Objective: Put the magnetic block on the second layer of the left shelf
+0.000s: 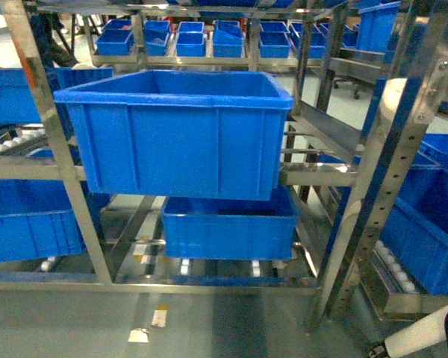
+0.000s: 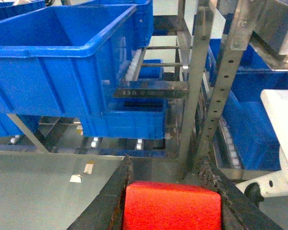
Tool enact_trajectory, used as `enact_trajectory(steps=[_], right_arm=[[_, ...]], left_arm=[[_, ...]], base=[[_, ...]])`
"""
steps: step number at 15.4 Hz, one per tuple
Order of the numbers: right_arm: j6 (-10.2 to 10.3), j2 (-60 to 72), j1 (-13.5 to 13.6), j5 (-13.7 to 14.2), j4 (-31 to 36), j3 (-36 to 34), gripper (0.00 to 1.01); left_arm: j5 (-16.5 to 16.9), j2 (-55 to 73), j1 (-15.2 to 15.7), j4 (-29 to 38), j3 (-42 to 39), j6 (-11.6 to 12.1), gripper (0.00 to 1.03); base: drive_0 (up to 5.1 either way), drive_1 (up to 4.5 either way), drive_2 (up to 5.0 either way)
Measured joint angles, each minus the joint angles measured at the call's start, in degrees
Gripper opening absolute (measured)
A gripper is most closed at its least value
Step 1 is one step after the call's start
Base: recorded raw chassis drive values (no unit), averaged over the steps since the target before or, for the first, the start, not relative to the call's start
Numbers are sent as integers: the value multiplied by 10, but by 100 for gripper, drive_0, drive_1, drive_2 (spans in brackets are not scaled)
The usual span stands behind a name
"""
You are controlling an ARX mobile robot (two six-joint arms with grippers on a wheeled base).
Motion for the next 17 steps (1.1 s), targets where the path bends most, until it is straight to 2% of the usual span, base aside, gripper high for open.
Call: enact_trajectory(steps=[17], right_arm=[[0,-2,3,-1,-2,0,33]], left_arm=[[0,0,0,0,0,0,98]], base=[[-495,246,246]])
